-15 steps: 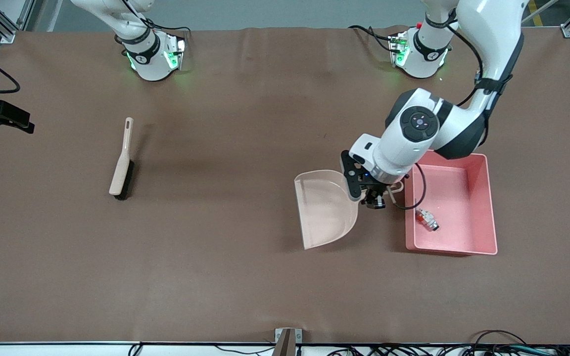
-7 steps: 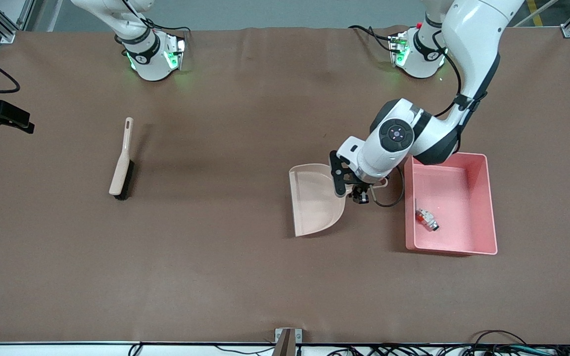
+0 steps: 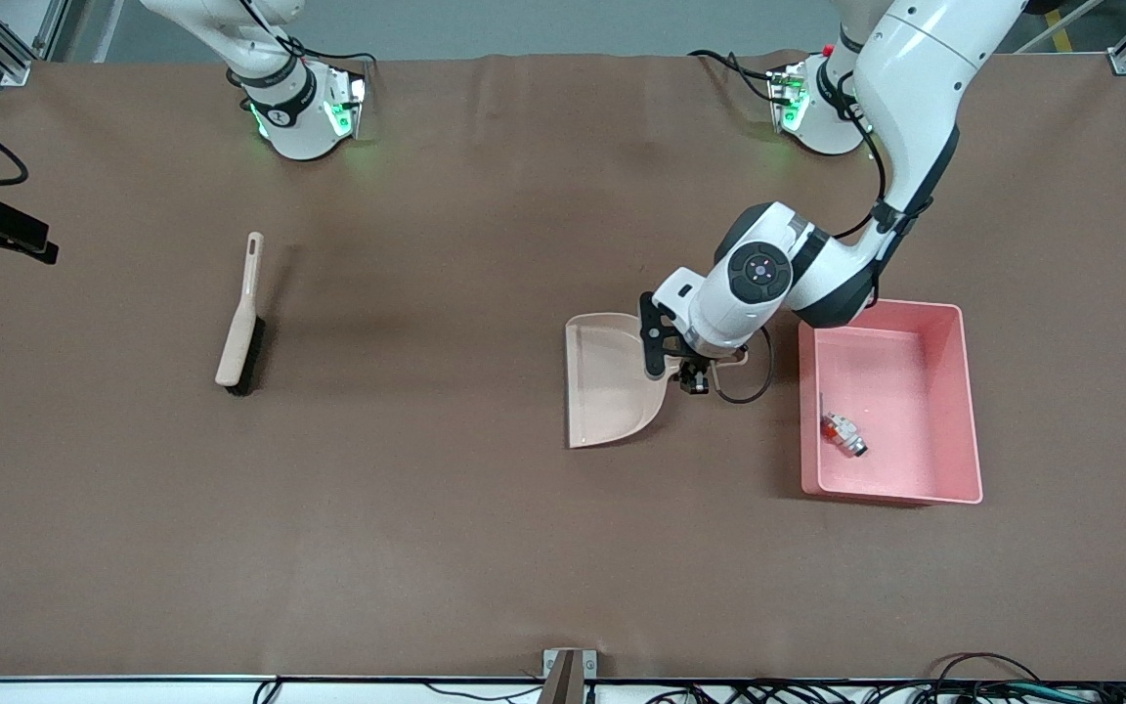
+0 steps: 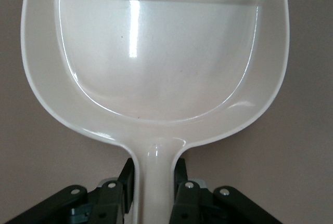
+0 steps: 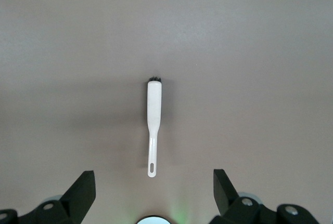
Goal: Clean e-waste and dump in bin
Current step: 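Move the emptied dustpan back beside the bin with the left gripper, then lower the dustpan onto the table and open the left gripper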
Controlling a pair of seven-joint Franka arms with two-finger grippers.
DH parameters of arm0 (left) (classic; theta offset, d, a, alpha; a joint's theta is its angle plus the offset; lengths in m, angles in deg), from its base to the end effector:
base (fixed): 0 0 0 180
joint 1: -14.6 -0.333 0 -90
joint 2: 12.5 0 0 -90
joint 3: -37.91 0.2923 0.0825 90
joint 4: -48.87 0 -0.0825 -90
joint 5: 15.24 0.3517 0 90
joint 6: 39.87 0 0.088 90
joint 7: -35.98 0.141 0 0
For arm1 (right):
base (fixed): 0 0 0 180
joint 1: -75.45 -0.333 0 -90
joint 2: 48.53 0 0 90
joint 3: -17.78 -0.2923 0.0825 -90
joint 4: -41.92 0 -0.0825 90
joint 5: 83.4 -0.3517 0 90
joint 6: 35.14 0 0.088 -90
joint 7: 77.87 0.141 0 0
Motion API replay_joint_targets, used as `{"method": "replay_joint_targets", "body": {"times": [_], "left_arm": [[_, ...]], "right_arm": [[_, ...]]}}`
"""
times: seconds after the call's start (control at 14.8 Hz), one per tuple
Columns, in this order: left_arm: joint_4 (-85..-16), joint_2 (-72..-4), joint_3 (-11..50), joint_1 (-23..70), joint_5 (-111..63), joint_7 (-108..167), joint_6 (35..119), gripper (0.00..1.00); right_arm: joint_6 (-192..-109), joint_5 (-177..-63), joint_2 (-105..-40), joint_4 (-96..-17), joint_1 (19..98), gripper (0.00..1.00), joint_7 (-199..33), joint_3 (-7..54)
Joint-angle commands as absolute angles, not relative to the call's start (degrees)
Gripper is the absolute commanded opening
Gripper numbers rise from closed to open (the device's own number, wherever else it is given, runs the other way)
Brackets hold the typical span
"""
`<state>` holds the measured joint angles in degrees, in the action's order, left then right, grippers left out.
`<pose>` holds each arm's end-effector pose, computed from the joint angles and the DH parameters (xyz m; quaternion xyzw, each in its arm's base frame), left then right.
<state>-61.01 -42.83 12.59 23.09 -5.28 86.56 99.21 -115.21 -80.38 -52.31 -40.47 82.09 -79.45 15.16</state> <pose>0.5033 -0.3249 0.2112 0.7149 -0.6971 0.0270 0.0470 0.5176 -0.0453 0.5757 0.9980 -0.0244 -0.0543 0.0220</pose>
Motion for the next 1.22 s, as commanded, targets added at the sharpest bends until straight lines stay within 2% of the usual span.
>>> {"method": "replay_joint_targets", "body": {"times": [0.0,0.41,0.75,0.88,1.02,1.15], "left_arm": [[-61.34,-42.82,12.51,23.3,-5.14,88.28,100.05,0.01],[-61.08,-43.7,12.6,23.57,-5.22,88.19,100.49,0.06],[-60.73,-43.97,12.51,23.92,-5.22,87.49,100.67,0.18],[-60.55,-44.31,12.51,23.83,-5.49,87.13,101.01,0.46],[-59.5,-43.97,12.6,23.74,-5.49,87.22,101.63,0.58],[-58.27,-43.27,12.95,23.22,-5.57,86.44,101.46,0.78]], "right_arm": [[-115.91,-80.15,-50.82,-42.37,82.57,1.0,-79.37,14.7],[-116.18,-80.41,-50.82,-42.37,82.57,1.0,-79.28,14.61],[-116.0,-80.41,-50.82,-42.37,82.66,1.0,-79.28,14.61],[-116.26,-80.41,-50.91,-42.37,82.66,1.0,-79.37,14.61],[-116.88,-80.41,-50.91,-42.37,82.48,1.0,-79.28,14.61],[-116.97,-80.5,-50.91,-42.37,82.48,1.0,-79.28,14.61]]}}
